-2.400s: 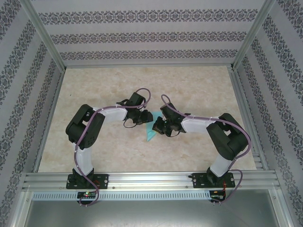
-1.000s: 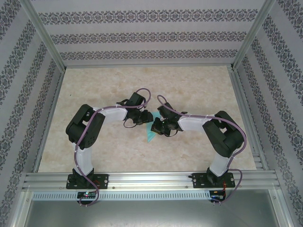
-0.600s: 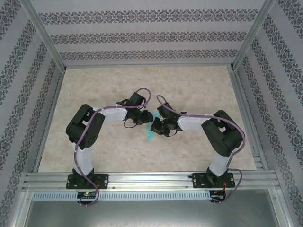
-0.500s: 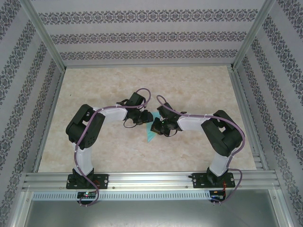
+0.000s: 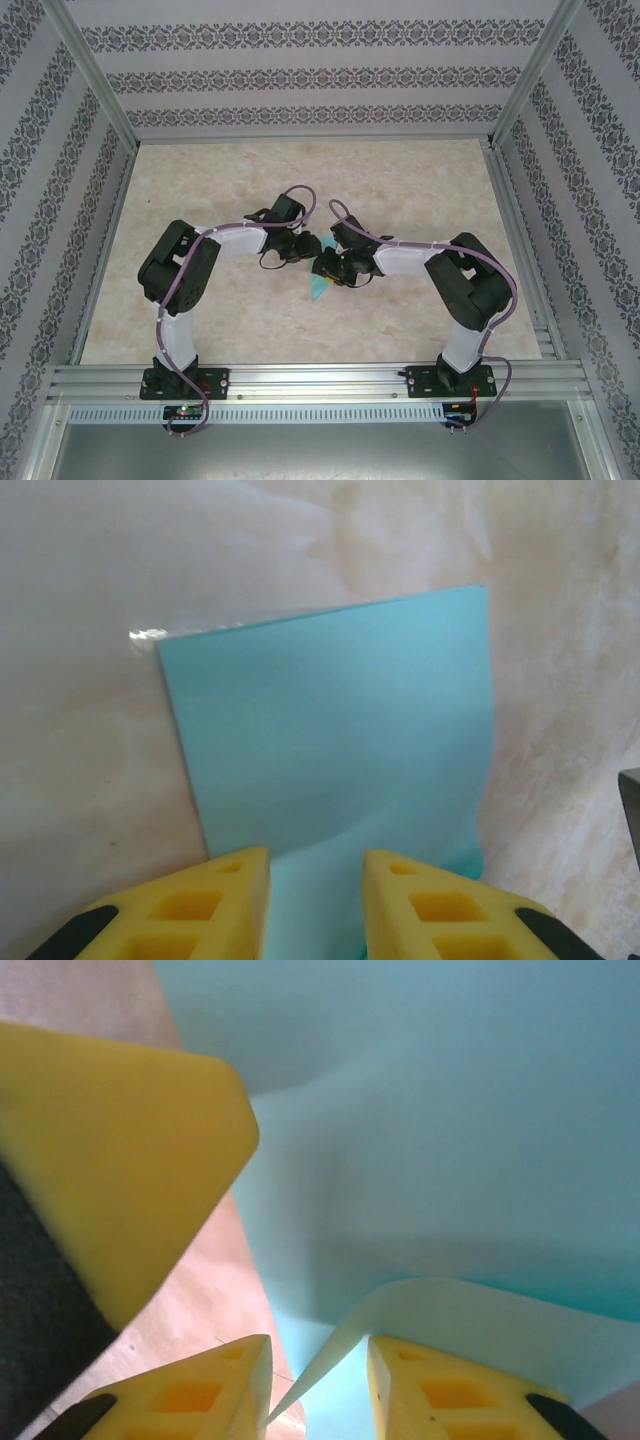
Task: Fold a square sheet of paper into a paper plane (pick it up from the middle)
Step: Third fold the triangle at the center of the table.
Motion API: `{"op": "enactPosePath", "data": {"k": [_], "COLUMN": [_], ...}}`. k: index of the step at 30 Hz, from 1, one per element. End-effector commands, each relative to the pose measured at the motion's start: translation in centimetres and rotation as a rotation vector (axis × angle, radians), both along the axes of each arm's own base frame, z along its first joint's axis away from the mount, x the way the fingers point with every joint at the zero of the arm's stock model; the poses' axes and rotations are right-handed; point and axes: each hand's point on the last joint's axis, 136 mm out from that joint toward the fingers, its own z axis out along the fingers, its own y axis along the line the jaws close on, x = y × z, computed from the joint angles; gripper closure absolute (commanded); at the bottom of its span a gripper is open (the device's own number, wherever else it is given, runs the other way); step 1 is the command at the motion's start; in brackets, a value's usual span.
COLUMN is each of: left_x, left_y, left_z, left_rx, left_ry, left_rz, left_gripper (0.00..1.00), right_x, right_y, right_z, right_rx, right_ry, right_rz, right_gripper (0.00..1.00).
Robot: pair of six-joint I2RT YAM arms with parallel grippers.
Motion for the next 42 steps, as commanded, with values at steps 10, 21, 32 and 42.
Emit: {"op": "enactPosePath", "data": {"k": [10,21,32,42], "left_x": [1.5,-0.6,-3.1,-4.9], "left_y": [3.8,2.6,0.4,-1.0], "left_z": [4.8,4.0,2.9,0.8], "left_rx": [-0.049,-0.118,-0.145,-0.103], "left_ry": [-0.077,-0.034,0.009,0.063], "left_rz": [0.096,0.036,-0.032,-0.072], "left_gripper": [0.68,0.68,0.8,0.91], "right_x": [-0.4,-0.6,-0.6,-0.5], "right_y": [-0.3,-0.6,-1.4,-1.4], "right_z": [-1.9,-2.0,-1.8,-1.9], "right_rx": [-0.056,-0.066,-0.084,-0.083], "right_ry": [0.007,0.003,0.002,0.007], "right_rz": [0.026,0.029,0.014,0.011], "right_gripper": [0.6,0.59,0.89,0.93]}}
